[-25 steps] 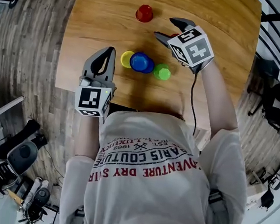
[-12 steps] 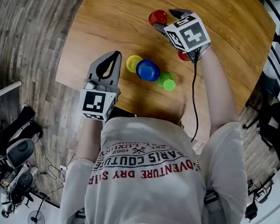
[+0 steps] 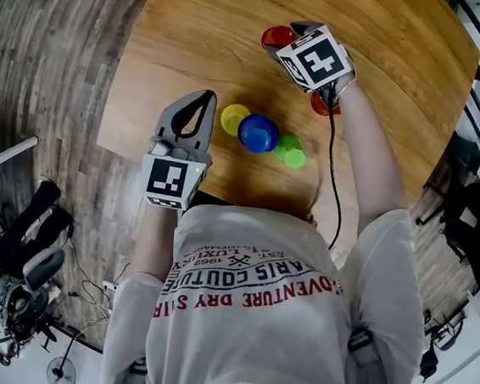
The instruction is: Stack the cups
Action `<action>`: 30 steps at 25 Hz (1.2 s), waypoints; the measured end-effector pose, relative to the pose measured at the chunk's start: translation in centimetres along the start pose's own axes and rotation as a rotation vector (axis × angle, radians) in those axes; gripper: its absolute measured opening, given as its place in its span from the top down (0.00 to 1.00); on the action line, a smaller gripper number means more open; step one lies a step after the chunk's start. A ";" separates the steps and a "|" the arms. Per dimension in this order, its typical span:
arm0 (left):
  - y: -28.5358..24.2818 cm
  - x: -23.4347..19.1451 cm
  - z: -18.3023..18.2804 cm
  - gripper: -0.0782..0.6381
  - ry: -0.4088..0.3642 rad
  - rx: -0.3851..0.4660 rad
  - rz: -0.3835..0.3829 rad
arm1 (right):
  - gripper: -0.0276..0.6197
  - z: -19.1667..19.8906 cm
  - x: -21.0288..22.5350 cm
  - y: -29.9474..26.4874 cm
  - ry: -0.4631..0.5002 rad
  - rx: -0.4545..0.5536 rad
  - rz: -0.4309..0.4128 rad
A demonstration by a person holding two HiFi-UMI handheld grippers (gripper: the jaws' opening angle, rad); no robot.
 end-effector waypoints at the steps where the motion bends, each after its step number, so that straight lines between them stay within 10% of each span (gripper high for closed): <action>1: 0.0 -0.1 -0.2 0.87 0.002 0.004 0.001 | 0.49 0.1 0.0 -0.1 -0.002 -0.006 0.006; 30: 1.1 4.3 -7.2 0.87 -0.151 0.155 0.324 | 0.58 1.1 -5.7 16.0 -0.134 0.145 0.212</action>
Point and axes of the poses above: the fingertips, and each gripper's own axes: y backward along the fingers, x to its right, z out of its underside, the point moved 2 cm from there along y, backward along the fingers, and after that the axes turned 10 degrees about x, right-handed, at the moved point
